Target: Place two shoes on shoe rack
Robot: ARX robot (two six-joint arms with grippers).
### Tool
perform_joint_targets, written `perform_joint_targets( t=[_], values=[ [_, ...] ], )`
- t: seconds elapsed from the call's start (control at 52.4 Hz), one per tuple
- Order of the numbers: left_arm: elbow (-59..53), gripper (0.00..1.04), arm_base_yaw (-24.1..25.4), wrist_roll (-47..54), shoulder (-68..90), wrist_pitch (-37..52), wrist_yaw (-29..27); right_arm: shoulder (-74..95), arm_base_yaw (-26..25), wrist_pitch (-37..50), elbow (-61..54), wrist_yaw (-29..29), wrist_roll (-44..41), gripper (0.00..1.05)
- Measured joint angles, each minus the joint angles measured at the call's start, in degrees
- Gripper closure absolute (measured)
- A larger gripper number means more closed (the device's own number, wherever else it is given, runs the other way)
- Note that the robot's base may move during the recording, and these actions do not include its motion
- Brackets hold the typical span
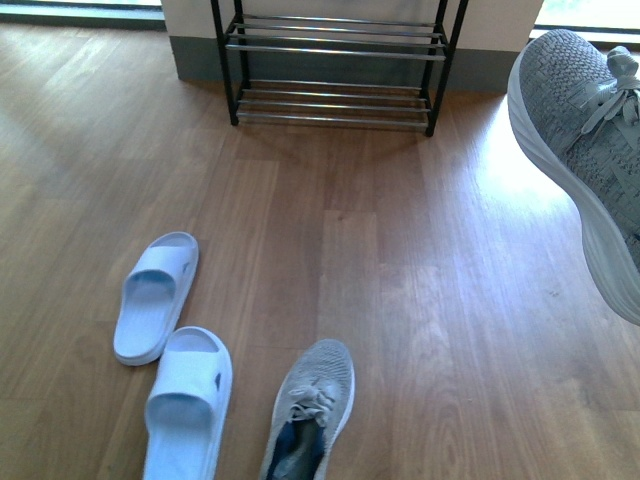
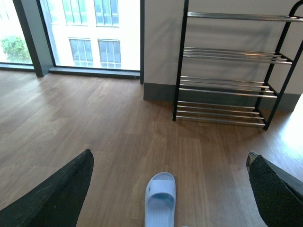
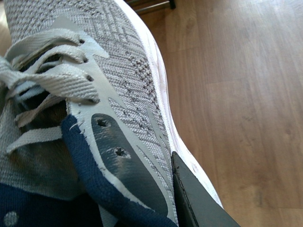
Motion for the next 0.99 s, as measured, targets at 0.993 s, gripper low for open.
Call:
perform_joint_targets(
  t=[0.993],
  values=[
    [0.0, 0.09, 0.0, 0.0, 0.0, 0.0, 0.0, -0.2, -0.3, 0.2, -0.1, 0.4, 0.1, 1.04]
  ],
)
